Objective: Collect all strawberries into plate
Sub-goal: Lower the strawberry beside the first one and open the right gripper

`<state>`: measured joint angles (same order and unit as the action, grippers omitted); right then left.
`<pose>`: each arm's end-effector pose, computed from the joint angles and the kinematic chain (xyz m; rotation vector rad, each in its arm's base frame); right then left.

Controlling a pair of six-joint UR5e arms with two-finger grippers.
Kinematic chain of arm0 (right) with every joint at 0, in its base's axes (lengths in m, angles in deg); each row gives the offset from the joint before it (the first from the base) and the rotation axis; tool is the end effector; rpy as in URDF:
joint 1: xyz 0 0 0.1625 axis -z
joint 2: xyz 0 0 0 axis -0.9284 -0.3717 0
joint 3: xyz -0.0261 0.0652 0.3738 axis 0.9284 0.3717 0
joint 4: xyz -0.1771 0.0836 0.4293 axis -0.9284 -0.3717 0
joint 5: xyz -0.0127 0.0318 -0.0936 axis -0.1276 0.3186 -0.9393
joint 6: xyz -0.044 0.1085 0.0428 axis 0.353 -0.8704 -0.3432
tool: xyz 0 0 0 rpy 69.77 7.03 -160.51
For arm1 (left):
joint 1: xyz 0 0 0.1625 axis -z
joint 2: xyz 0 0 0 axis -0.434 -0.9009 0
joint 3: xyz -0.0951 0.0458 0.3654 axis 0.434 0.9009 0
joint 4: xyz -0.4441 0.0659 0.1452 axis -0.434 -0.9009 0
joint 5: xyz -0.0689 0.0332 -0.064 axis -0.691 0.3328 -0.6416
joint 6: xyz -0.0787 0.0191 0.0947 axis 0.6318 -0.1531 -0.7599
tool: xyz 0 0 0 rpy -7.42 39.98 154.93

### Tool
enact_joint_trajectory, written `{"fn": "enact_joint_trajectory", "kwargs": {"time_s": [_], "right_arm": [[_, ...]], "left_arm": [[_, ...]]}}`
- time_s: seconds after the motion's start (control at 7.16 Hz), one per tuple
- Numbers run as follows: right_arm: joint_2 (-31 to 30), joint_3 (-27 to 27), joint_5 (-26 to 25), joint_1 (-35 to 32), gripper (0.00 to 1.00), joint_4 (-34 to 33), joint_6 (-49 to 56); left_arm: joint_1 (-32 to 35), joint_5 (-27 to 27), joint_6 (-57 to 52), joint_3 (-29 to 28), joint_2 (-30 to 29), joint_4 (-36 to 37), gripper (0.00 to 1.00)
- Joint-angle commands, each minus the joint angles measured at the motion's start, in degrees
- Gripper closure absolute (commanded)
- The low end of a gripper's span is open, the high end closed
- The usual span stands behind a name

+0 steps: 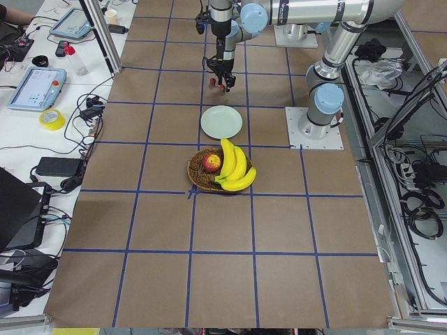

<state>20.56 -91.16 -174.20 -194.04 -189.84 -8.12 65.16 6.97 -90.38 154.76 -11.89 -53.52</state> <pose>0.5039 -0.4490 0.0871 -0.9159 2.8575 -0.1583 -0.1432 -0.5196 0.3745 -0.0481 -3.1261 -0.0072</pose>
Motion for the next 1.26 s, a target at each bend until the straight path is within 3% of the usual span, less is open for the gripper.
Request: {"fn": "enact_joint_trajectory", "kwargs": {"time_s": [0.0,0.42,0.7,1.12], "right_arm": [[0.0,0.29,2.24,0.0,0.23,-0.04,0.01],[-2.35,0.12,1.39,0.09,0.12,1.96,1.06],[-5.96,0.11,-6.31,1.05,0.06,4.79,3.43],[-10.36,-0.59,-9.96,11.2,0.04,10.66,13.07]], "left_arm": [[0.0,-0.02,0.0,0.01,0.0,0.0,0.0],[0.0,-0.02,0.0,0.01,-0.09,0.0,0.0],[0.0,0.07,0.0,0.01,0.0,0.0,0.0],[0.09,-0.02,0.09,0.01,-0.09,0.0,0.0]]}}
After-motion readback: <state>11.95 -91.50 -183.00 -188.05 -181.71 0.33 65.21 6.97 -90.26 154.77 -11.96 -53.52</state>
